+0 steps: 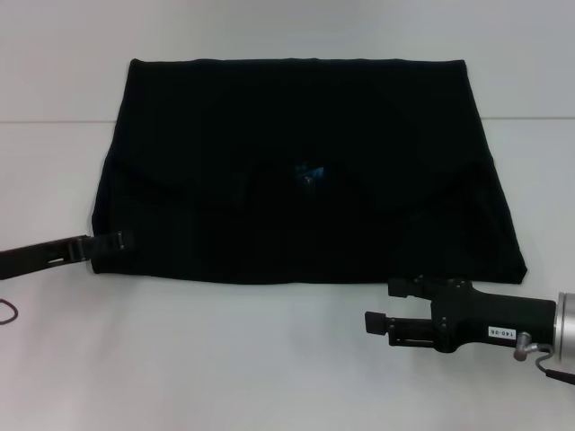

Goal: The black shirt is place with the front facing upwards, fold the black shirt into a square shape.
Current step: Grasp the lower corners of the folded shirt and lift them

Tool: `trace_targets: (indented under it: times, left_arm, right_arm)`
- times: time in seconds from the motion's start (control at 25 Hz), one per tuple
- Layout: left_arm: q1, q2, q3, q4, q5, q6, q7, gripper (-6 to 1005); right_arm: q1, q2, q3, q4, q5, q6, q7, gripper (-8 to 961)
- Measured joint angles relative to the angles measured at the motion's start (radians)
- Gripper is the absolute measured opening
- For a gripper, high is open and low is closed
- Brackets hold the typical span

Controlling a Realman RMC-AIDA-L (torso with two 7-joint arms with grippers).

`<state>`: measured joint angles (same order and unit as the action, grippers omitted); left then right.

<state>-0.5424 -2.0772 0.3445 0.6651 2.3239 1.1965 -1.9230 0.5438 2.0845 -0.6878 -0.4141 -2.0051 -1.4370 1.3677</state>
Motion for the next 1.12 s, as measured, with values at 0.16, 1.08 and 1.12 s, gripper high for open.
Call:
trace_targets:
  times: [0.16, 1.08, 1.12]
  left_arm:
    - [-0.003, 0.000, 0.000, -0.005, 0.003, 0.006, 0.000, 897]
    - [-0.003, -0.012, 0.087, 0.000, 0.009, -0.008, -0.005, 787]
    - [-0.003, -0.012, 0.089, 0.000, 0.009, -0.008, -0.004, 760]
  right_arm:
    - [0.003, 0.000, 0.000, 0.000, 0.000, 0.001, 0.003, 899]
    - [0.004, 0.000, 0.001, 0.006, 0.000, 0.011, 0.004, 871]
    - [0.004, 0.000, 0.001, 0.006, 0.000, 0.011, 0.005, 870]
